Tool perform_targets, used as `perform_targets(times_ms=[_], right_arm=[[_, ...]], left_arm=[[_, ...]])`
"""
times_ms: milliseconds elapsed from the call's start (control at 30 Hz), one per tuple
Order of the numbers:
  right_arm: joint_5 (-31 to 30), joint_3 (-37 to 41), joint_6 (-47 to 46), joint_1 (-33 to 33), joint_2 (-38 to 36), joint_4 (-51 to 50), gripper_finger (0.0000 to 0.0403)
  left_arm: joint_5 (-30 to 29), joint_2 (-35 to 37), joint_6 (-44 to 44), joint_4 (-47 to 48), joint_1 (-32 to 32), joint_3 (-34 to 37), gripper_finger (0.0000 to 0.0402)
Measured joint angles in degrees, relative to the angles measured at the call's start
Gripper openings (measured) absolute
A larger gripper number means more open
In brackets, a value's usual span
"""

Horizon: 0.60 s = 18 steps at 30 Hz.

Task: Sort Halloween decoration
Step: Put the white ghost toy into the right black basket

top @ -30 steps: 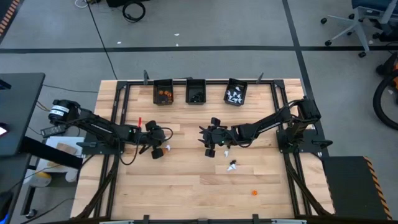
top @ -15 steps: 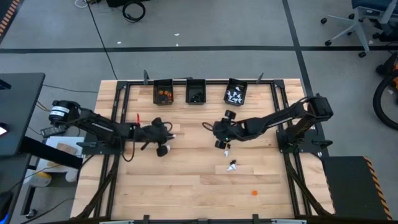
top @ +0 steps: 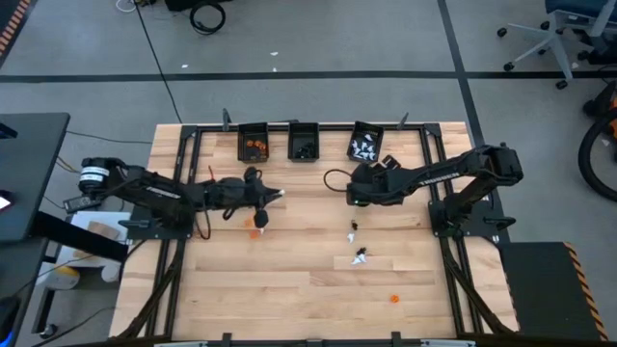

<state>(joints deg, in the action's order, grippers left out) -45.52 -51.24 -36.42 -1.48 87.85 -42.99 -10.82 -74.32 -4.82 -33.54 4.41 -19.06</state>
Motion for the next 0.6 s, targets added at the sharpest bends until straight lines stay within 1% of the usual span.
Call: perform_targets(times_ms=[100,233,433,600], right_arm=[[-1.5,0.0,-2.1,-0.7,-0.1,-3.6,0.0166],[-3.2,0.0,-5.7,-0.6,-1.6,-9.2,0.0166],[-4.5,0.4,-13.7,0.9,-6.3,-17.7,0.0166],[-4.5,5.5,-17.5,1.9,-12.4,-16.8,0.0166]], left_arm=[[0.8,-4.0,2.4,-0.2,0.9,-4.4,0.0023],[2.1,-11.1,6.6,-0.1,3.1,-11.5,0.0023],[10.2,-23.1,11.6,-0.2,8.3,-24.6,0.0023],[16.0,-32.8,12.1,-0.2,12.3,-36.7,0.0023]])
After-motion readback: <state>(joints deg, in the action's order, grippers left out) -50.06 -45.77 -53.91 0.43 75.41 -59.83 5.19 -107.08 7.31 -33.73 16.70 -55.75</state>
